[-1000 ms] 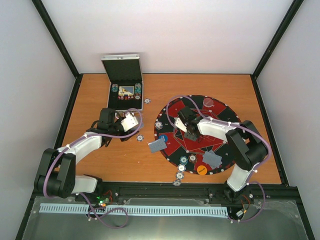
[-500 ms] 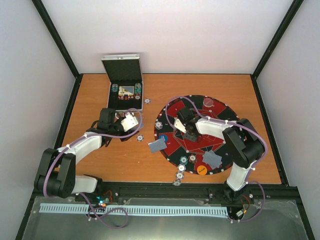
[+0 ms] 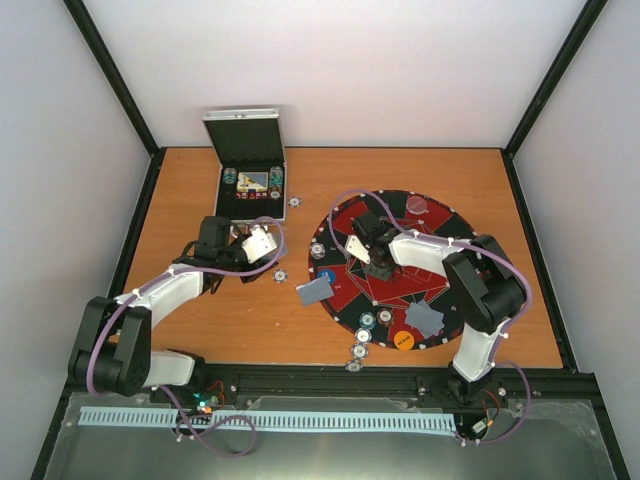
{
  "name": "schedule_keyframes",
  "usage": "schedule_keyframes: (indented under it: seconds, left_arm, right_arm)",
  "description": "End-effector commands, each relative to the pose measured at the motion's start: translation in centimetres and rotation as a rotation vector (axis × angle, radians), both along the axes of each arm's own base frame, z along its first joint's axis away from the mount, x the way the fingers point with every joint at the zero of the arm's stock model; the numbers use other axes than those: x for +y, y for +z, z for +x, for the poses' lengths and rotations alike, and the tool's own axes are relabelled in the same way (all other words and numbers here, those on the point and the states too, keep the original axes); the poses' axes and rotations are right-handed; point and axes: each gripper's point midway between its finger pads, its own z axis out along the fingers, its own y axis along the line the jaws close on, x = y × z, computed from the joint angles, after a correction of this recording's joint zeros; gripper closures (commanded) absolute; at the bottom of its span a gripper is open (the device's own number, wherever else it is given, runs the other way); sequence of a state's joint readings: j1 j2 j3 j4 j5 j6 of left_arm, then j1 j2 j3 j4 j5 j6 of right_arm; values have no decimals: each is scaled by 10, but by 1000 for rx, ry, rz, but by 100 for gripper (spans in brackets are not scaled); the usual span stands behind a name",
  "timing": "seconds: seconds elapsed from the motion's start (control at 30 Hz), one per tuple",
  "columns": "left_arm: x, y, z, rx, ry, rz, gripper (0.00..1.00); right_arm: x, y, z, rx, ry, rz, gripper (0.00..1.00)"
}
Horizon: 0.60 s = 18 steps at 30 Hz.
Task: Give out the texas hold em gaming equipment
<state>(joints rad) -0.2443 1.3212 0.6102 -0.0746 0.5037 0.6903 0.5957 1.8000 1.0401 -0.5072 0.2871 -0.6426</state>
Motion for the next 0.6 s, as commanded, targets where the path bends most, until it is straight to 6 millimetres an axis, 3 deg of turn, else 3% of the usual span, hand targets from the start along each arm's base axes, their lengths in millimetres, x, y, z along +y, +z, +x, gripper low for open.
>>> schedule_keyframes:
  seconds: [0.0, 0.13, 0.37, 0.57]
  left_arm:
    - [-6, 12, 7, -51, -27, -22, 46]
    - [-6, 12, 7, -52, -29, -25, 46]
    - [-6, 13, 7, -54, -28, -22, 46]
    - [-6, 12, 7, -54, -29, -22, 46]
  right_arm:
    - [1, -2, -4, 29, -1, -2, 97]
    - [4, -2, -5, 40, 4, 7, 96]
    - [5, 0, -9, 60, -5, 14, 80]
    - [12, 9, -11, 62, -3, 49, 75]
